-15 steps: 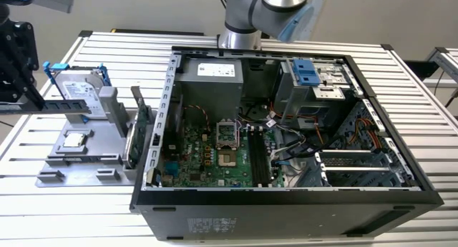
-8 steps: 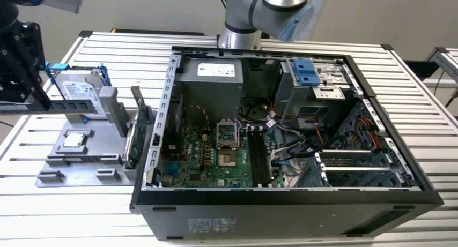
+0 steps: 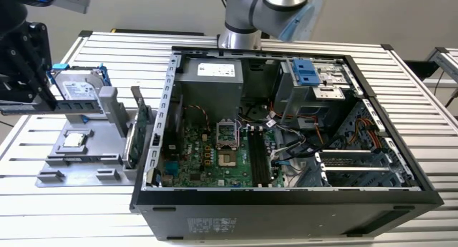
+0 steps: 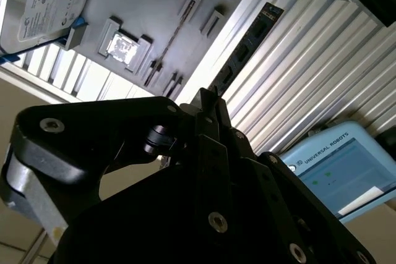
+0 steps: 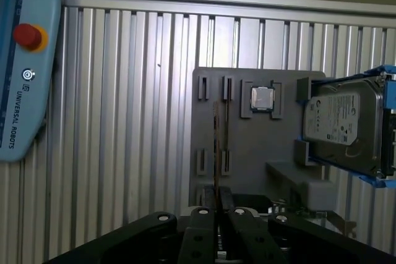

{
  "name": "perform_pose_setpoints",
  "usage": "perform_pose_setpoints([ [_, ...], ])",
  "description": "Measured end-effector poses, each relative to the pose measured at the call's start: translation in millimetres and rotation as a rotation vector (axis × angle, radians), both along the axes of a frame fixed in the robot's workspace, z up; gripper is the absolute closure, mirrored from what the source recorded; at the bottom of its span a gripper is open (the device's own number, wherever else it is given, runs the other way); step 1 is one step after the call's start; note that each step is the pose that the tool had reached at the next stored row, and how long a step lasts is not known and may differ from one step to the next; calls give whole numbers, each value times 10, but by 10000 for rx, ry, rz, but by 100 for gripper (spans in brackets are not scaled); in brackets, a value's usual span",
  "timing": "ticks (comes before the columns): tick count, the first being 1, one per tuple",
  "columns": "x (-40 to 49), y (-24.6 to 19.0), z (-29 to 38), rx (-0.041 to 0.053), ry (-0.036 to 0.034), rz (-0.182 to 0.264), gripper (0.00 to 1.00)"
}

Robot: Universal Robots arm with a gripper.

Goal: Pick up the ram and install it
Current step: 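Pick up the ram and move it above insertion slot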

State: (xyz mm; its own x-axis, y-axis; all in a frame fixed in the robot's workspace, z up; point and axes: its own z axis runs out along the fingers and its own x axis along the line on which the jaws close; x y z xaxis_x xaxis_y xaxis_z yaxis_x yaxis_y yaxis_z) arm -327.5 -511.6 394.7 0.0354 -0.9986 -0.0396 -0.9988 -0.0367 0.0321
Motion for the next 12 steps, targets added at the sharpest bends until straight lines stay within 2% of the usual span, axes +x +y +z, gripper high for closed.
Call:
perform_pose_setpoints([
  [12,174,0,0,0,16,-1,100],
])
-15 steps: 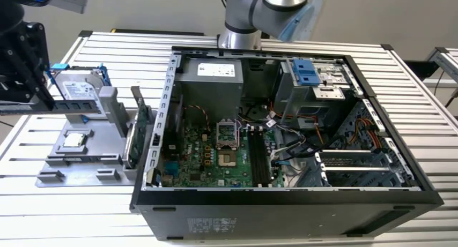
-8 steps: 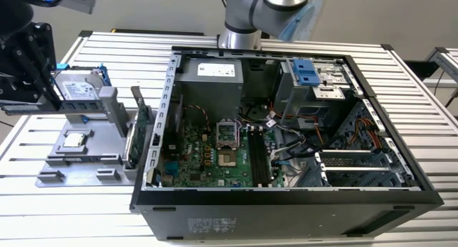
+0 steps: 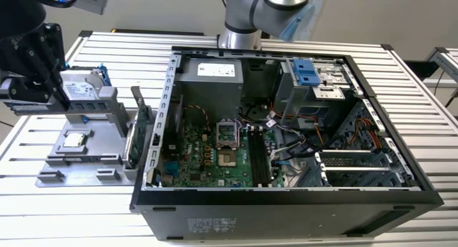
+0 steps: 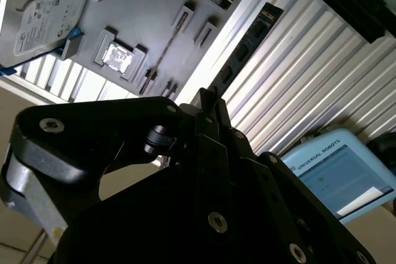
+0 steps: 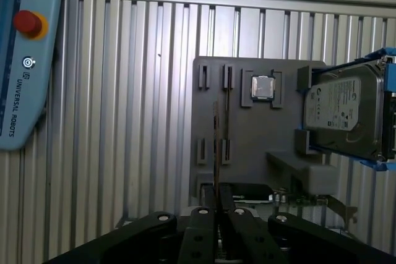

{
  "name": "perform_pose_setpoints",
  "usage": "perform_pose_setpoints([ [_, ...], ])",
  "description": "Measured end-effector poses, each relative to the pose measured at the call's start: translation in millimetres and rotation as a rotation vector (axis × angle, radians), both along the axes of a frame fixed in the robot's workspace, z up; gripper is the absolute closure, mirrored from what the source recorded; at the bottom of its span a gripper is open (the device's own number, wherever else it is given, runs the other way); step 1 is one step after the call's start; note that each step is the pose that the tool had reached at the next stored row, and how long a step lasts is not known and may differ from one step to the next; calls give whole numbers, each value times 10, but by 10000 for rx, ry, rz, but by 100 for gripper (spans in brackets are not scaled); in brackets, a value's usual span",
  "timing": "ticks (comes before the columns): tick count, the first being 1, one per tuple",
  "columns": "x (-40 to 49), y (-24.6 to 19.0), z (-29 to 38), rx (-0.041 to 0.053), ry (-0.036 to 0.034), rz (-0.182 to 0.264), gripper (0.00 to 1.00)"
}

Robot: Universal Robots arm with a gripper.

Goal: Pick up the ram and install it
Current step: 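Pick up the ram and move it above insertion slot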

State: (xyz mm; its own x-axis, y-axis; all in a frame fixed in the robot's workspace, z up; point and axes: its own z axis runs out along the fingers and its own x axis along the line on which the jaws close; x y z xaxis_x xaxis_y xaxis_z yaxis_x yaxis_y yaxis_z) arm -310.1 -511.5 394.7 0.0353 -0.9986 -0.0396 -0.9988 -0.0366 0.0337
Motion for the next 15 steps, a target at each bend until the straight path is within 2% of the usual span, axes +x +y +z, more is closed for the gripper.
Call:
perform_pose_setpoints([
  [15,190,0,0,0,8,0,100],
])
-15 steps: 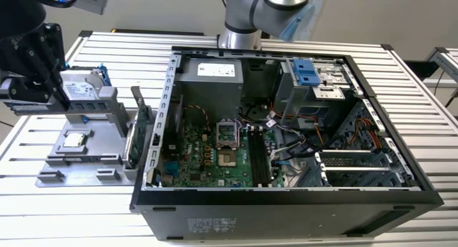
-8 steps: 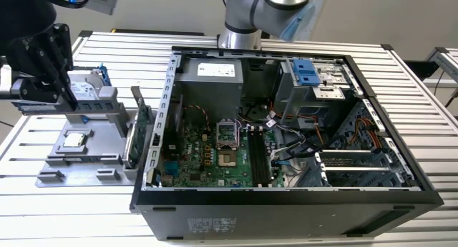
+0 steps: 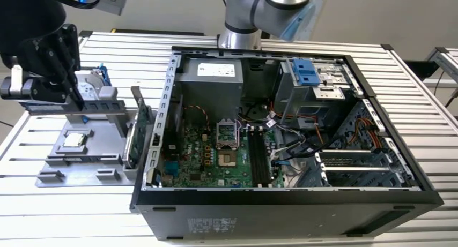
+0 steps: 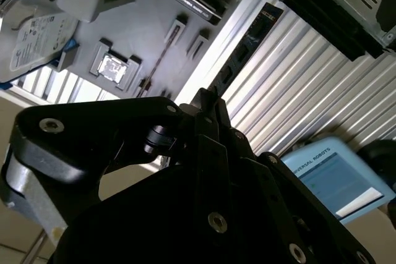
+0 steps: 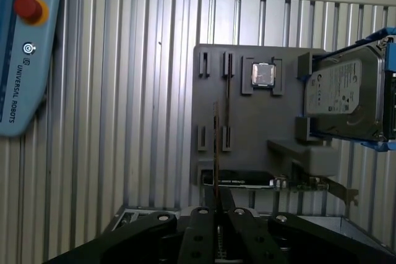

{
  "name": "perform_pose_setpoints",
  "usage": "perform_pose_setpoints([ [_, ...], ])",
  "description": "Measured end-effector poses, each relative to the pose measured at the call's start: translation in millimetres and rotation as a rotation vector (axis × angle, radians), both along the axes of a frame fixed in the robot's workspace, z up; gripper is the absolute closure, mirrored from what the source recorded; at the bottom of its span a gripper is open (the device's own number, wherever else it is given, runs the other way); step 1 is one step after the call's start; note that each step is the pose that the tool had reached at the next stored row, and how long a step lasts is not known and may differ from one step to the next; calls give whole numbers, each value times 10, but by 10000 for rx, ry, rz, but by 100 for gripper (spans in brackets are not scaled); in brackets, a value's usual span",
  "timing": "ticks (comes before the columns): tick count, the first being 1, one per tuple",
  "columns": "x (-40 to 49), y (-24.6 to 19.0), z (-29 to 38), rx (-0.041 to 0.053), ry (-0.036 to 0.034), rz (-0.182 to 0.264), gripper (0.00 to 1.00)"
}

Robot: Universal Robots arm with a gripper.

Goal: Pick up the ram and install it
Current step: 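Pick up the ram and move it above insertion slot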

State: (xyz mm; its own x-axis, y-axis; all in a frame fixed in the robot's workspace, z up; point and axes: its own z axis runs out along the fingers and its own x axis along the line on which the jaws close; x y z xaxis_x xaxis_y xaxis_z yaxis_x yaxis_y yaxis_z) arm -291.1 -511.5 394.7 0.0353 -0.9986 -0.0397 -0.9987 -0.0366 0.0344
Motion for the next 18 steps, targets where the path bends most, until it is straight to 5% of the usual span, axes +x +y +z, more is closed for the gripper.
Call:
perform_pose_setpoints([
  [18,167,0,0,0,0,0,100],
])
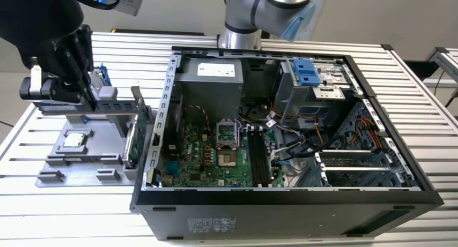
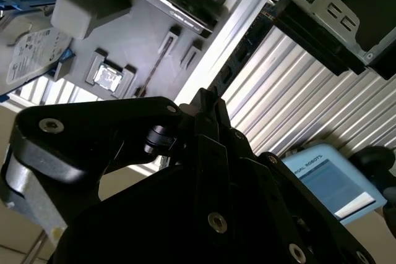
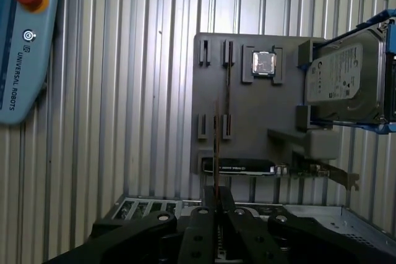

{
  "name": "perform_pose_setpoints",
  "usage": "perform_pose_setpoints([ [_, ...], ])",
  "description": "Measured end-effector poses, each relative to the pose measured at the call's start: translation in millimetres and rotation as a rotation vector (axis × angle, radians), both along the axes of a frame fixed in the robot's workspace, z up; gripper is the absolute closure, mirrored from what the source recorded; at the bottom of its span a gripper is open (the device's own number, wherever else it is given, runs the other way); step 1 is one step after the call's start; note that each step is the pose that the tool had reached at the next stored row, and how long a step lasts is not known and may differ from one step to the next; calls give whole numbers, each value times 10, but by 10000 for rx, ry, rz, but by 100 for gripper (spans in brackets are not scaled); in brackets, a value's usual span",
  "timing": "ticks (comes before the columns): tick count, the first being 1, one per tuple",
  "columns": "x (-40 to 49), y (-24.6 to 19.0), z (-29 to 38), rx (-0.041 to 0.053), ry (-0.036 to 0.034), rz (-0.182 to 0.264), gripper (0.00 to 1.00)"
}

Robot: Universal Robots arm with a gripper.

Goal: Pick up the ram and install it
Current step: 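Pick up the ram and move it above insertion slot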

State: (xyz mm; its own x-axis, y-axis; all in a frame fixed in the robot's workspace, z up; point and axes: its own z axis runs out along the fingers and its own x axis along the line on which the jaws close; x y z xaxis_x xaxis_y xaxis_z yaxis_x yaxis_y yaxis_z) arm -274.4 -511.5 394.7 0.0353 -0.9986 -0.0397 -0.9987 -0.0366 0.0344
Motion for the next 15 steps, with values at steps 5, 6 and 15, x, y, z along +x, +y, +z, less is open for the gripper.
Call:
perform_pose_setpoints([
  [5,34,0,0,0,0,0,100],
  [6,41,0,0,0,0,0,100],
  [15,105,0,0,0,0,0,100],
])
